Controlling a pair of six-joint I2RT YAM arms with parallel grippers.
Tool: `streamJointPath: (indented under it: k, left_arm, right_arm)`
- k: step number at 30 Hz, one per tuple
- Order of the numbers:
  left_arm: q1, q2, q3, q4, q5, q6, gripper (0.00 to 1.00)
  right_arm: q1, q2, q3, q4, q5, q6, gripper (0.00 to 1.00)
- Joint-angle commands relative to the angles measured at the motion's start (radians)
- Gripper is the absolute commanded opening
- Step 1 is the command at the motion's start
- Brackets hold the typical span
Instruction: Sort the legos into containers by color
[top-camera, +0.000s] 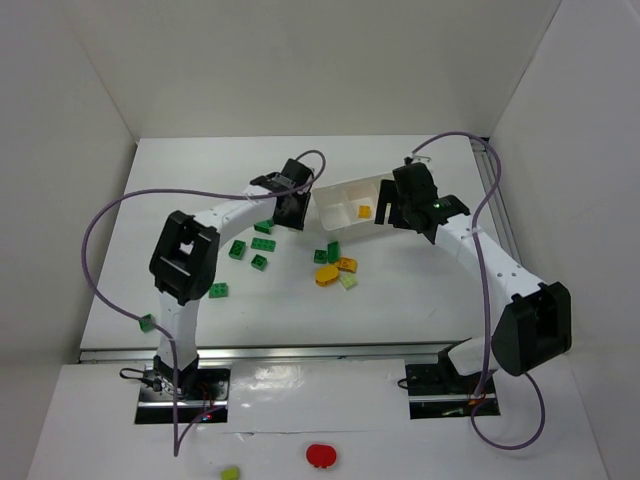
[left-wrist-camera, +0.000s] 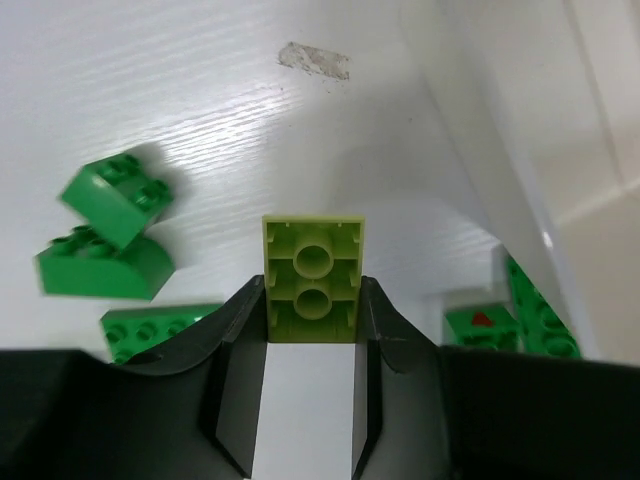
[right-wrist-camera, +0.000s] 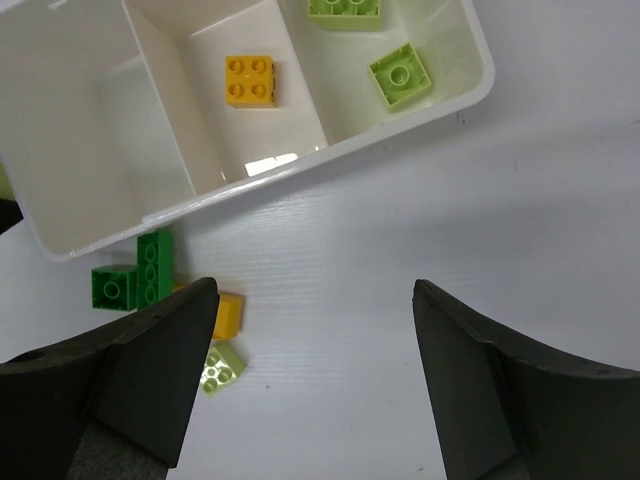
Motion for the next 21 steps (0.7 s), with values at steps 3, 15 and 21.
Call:
streamJointPath:
  k: [3, 15, 21]
  left_arm:
    - [0.01, -0.206, 0.05, -0.047, 0.055, 0.025, 0.0]
    - [-0.055, 0.125, 0.684, -0.07, 0.504, -0.118, 0.0]
    - [-0.064, 0.24, 0.713, 0.149, 0.622, -0.271, 0.0]
  right_arm:
    - [-0.035, -0.056, 0.025, -0.007, -0.015, 0.045, 0.86]
    - [-0.103, -0.191, -0.017, -0.004, 0.117, 0.153, 0.86]
    - [-0.112, -0.293, -0.04, -0.016, 0.183, 0.207, 0.86]
